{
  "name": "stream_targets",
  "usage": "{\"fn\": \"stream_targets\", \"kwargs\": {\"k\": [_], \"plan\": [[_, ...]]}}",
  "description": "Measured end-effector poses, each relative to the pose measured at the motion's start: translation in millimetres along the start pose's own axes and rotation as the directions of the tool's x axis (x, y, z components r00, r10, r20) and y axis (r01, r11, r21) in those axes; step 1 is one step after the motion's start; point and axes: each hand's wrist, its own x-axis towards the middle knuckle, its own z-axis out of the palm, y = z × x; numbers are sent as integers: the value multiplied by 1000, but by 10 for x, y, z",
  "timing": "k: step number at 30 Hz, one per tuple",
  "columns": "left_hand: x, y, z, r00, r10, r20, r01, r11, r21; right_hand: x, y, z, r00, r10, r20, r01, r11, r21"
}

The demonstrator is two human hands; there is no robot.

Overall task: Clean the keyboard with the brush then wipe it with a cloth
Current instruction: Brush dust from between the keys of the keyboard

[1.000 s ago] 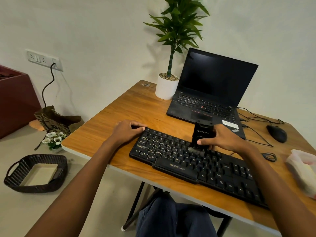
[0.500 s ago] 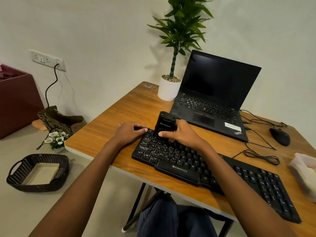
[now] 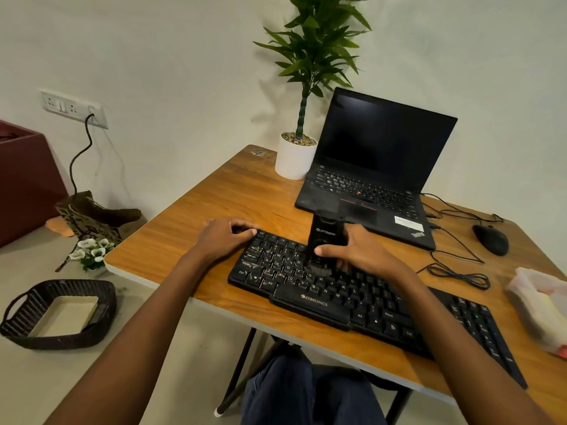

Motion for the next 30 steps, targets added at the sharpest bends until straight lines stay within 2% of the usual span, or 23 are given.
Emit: {"fn": "stream_targets", "kwargs": {"k": [2,5,7,10,13,16,19,23,26,30], "plan": [[-7,10,-1,1000,6,8,-7,1000,20,26,-3,57,1000,-15,0,15,1000,25],[-7,24,-3,1000,-3,7,3,1000,7,21,34,-56,998,39,46,-42,996,76],[-2,19,-2,1000,-4,0,4,1000,16,52,26,-77,999,32,41,-32,999,1],[3,20,1,1000,1,2,-1,1000,29,86,-45,42,999,-52,10,53,993,-102],[11,-3,6,1000,15,-2,-15,998,54,56,-64,58,997,-61,57,61,998,2],[28,-30,23,1000,21,-4,-20,998,57,76,-54,28,998,-56,-9,56,998,-40],[38,-39,27,1000,15,-10,-15,998,61,63,-64,95,996,-94,-5,94,996,-1],[45,-52,26,1000,23,-6,-23,998,63,13,-19,1,1000,-3,-16,5,993,116],[30,-38,18,1000,18,-12,-17,998,57,30,-7,57,995,-25,-93,31,997,64],[25,-10,14,1000,1,-5,-1,998,67,32,-60,152,997,-62,-53,66,995,76]]}}
